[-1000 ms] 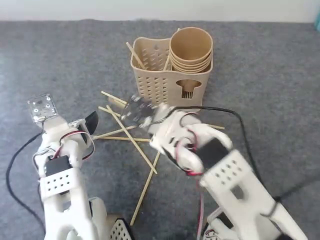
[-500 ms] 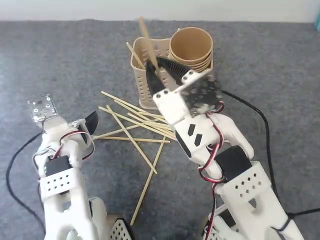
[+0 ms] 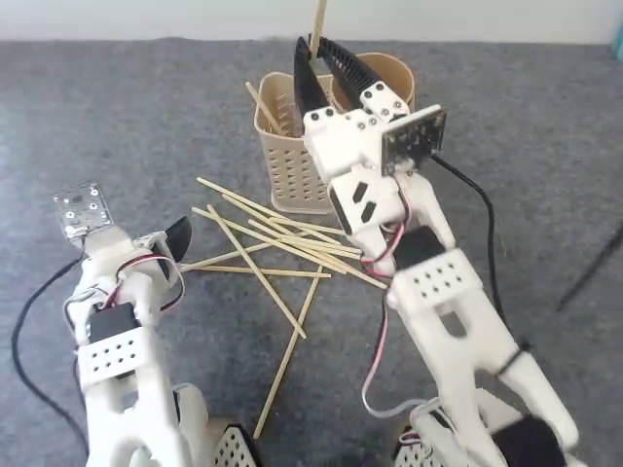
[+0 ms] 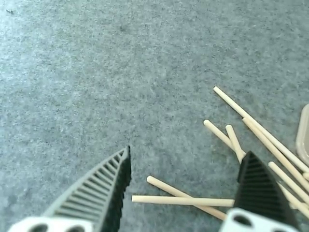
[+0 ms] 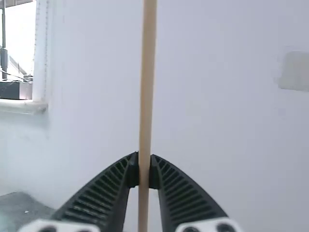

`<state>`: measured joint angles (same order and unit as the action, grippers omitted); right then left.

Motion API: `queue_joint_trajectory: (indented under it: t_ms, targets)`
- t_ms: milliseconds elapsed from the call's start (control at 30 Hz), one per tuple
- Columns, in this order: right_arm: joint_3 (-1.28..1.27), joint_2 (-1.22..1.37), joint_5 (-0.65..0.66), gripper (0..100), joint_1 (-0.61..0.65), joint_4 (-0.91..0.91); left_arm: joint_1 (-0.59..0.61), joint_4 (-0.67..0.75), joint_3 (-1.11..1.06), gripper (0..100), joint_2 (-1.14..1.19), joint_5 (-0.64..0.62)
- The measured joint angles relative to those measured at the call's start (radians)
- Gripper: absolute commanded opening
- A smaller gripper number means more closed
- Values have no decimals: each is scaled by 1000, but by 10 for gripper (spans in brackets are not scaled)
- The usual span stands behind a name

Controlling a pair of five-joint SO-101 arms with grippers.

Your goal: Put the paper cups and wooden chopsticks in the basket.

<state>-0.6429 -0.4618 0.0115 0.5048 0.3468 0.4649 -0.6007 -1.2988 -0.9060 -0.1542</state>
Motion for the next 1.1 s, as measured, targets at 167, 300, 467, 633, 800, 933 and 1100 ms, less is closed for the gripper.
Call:
queue_joint_trajectory:
  t_ms: [167,300,467,633,800,933,1100]
  targets:
    - [0,138,0,67,-25,144,0,0,0,337,0,0]
    - [0,198,0,179,-20,170,0,0,0,337,0,0]
    - [0,224,0,110,-25,170,0,0,0,337,0,0]
    - [-6,209,0,55,-26,170,0,0,0,337,0,-31]
    - [-123,-31,-9,55,-29,-2,-52,-46,0,337,0,-48]
    - [-135,-299,-150,54,-31,-374,-103,-118,9,337,0,-118]
    - [-137,-577,-252,52,-51,-844,-204,-169,31,337,0,-178]
